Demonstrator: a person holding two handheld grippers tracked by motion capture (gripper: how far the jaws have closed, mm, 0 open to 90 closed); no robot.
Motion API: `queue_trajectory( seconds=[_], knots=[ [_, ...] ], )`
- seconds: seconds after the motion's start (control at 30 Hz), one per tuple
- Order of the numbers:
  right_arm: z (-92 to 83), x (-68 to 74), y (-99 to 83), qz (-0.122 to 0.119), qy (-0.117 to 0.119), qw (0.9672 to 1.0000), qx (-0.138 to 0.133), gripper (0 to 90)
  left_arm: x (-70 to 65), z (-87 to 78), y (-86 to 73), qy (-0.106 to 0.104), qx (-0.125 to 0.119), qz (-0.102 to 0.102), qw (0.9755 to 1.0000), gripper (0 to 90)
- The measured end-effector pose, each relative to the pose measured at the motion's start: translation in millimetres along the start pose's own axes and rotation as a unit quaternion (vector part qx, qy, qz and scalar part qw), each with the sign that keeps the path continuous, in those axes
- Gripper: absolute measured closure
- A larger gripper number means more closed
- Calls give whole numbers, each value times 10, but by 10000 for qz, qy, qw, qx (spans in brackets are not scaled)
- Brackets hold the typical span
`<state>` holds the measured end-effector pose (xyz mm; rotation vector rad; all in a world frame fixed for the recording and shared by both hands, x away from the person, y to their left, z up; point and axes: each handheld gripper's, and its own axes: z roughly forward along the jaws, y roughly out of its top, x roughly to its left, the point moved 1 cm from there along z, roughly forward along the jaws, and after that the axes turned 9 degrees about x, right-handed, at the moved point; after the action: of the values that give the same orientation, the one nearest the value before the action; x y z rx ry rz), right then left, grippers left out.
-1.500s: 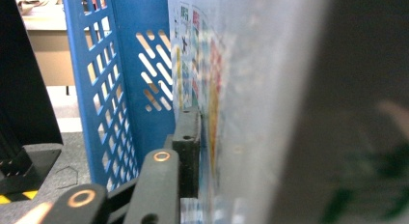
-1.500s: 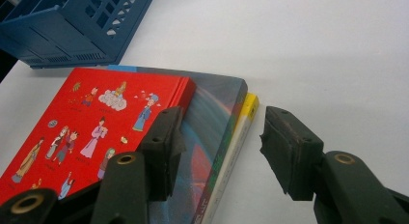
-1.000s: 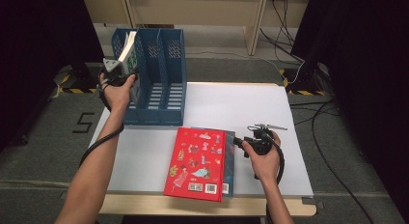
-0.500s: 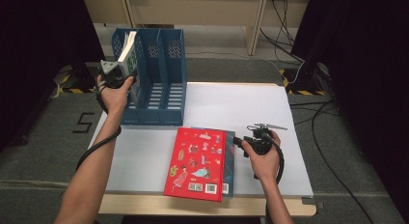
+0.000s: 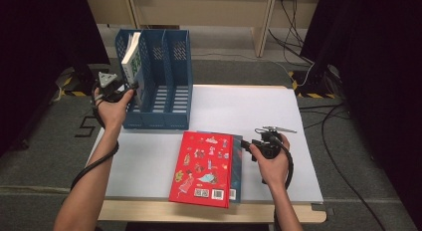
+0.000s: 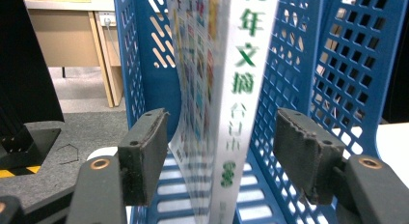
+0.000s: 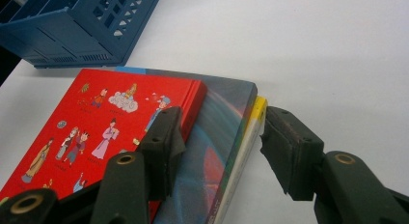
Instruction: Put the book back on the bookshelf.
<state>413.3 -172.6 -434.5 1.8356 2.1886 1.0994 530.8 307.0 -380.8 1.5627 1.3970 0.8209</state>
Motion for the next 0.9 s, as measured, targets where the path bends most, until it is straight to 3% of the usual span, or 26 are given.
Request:
queue_trajectory(
  seconds=[0.2, 0.33, 0.7, 0.9],
  knots=[
    [0, 1, 60, 27, -14, 10000, 1, 490, -49, -156, -65, -22, 28, 41, 10000, 364],
    [-16, 8, 100, 58, -4, 10000, 42, 489, -81, -257, -157, -95, 20, -51, 9999, 365],
    [57, 76, 175, 15, 15, 9997, 225, 486, -212, -499, -523, -418, 267, 69, 9987, 368],
    [151, 114, 198, 22, 43, 9993, 363, 485, -354, -578, -706, -706, 496, 131, 9962, 379]
  ],
)
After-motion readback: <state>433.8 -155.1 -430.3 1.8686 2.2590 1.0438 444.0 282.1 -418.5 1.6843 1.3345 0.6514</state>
